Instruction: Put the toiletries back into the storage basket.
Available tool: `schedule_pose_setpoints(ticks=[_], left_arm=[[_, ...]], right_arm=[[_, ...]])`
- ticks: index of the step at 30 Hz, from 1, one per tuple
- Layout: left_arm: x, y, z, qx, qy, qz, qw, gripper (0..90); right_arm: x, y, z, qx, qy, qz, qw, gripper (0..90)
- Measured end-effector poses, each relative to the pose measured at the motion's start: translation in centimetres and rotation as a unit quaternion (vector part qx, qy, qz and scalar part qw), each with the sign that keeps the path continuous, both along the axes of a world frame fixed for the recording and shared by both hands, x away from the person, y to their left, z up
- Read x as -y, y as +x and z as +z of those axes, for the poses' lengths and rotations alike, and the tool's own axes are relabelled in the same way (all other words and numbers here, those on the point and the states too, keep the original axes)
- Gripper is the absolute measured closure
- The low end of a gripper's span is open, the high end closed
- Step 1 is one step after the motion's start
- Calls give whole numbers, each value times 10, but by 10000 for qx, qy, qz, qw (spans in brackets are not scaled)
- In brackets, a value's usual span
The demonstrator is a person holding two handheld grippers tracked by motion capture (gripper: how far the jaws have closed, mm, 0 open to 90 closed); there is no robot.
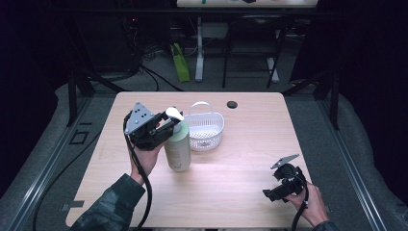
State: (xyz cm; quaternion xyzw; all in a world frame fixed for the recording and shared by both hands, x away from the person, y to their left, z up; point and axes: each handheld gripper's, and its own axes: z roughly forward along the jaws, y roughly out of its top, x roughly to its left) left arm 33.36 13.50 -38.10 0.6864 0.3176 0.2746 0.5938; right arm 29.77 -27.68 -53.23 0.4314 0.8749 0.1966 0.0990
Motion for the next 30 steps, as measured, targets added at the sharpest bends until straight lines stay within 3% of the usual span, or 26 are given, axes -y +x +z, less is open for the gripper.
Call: schedule_pose_setpoints(ticks=[30], left_arm=[[5,7,26,53,-58,-16,10000,675]], right_arm=[[0,0,1,20,-22,3,10000,29]])
